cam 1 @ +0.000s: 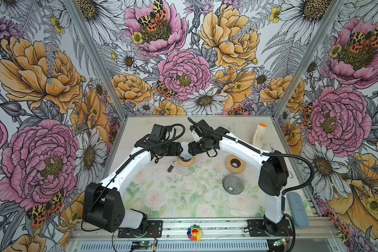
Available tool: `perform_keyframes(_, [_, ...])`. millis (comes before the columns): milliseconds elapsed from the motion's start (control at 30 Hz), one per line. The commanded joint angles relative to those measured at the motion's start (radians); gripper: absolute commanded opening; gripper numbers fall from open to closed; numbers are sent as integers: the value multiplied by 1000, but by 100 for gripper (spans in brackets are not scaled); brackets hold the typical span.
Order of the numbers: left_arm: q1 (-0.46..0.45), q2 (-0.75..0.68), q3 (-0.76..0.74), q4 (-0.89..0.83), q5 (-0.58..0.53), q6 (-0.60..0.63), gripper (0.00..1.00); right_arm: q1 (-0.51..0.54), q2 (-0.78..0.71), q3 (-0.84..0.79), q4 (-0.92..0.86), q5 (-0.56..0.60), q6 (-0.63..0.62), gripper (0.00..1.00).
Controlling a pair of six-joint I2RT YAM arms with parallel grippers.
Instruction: Place the coffee filter in the dripper
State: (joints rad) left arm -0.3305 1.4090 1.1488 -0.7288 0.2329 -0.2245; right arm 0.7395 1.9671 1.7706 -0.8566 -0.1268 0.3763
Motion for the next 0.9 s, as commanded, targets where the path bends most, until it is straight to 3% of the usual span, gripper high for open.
perform_keyframes(0, [3,17,33,-9,8,24,78,3,22,37,-13,21,-10,67])
perform_keyframes(600, [3,23,55,-52,-6,43,77,1,25,70,-18,-43,-50,67])
perform_keyframes(867, [3,27,78,-58,-4,47,77,1,-43,72,-18,-4,-63,69])
